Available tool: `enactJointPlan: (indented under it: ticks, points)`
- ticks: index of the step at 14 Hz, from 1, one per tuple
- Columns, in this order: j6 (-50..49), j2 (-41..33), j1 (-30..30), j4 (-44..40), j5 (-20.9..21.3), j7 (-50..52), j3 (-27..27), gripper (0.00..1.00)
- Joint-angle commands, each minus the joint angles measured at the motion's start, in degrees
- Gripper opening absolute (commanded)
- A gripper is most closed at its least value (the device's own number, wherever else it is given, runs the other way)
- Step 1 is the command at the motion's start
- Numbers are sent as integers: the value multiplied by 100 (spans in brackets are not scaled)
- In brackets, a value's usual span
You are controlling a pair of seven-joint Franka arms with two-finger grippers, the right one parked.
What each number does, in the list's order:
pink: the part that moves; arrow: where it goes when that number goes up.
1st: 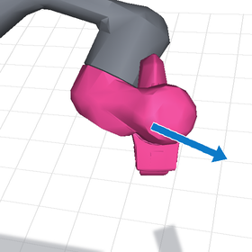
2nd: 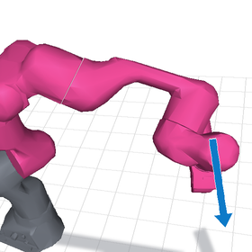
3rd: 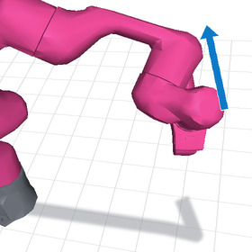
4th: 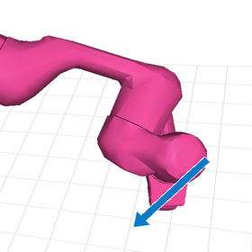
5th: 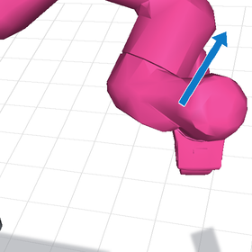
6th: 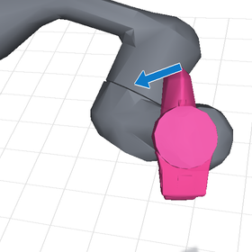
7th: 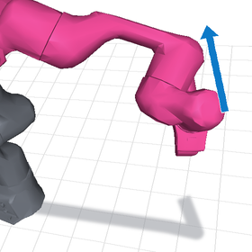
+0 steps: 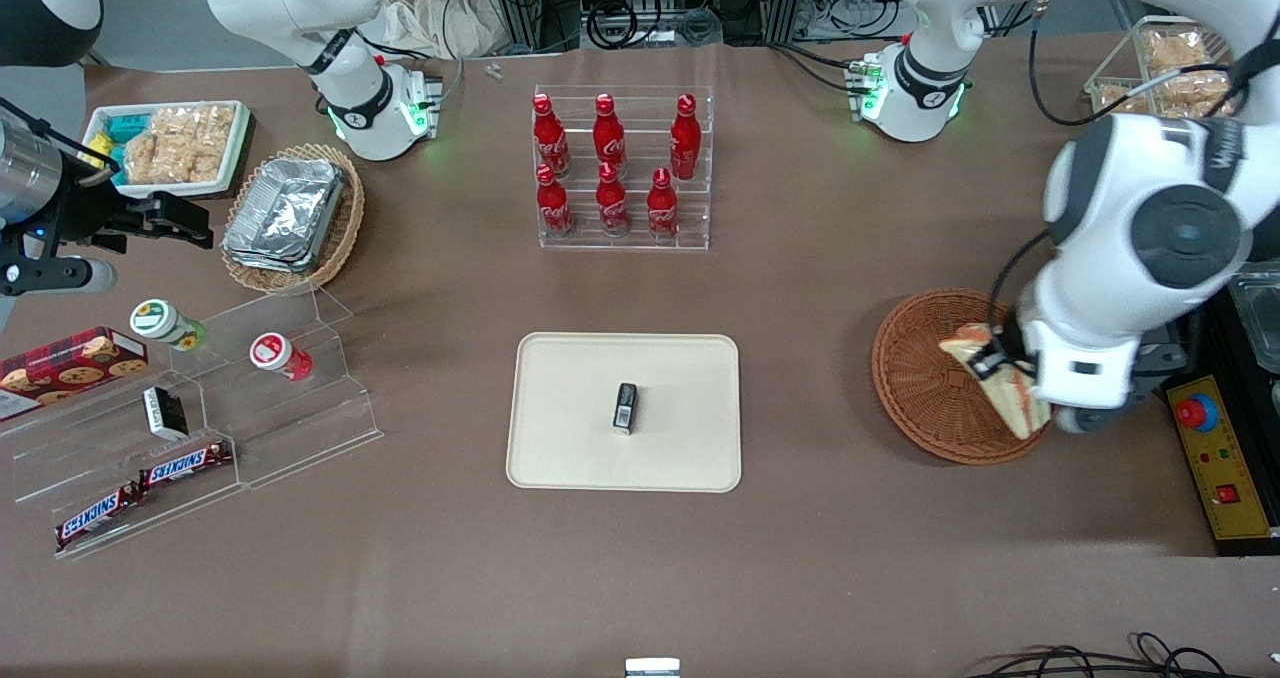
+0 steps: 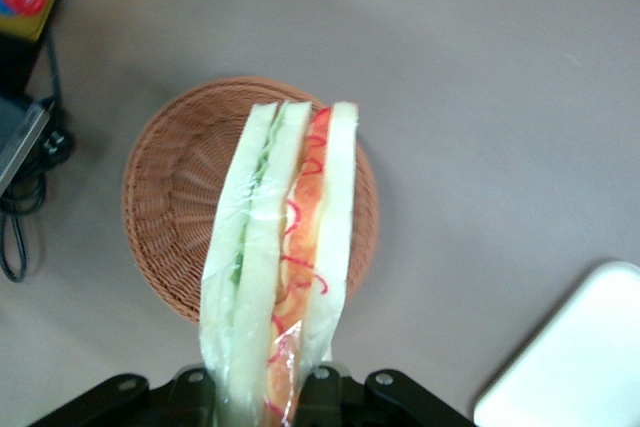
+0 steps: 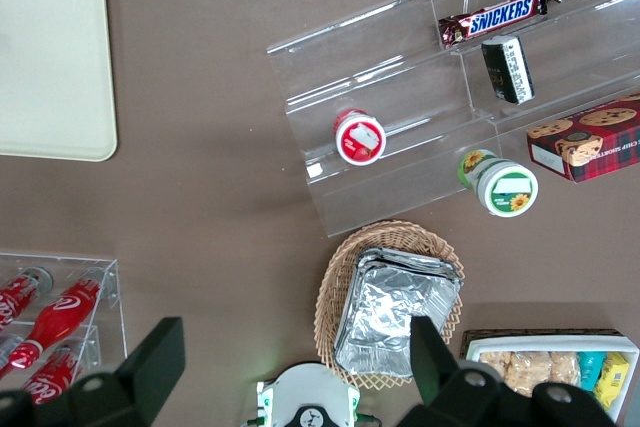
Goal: Place sandwich from basket to tray
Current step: 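Carry the held sandwich with the left gripper over the cream tray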
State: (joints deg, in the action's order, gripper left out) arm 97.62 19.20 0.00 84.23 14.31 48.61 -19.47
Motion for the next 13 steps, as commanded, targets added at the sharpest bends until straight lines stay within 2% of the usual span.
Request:
enactJointPlan:
  ticks: [1,6,8,13]
  points:
    - [-253,987,-868,-1117,274,-474,66,0]
    - [1389,2015,-1853,-1225,151,367,66,0]
    - [1689,2350,-2065,-1190,99,692,66,0]
    - [2322,3036,-2329,-1155,177,623,75,0]
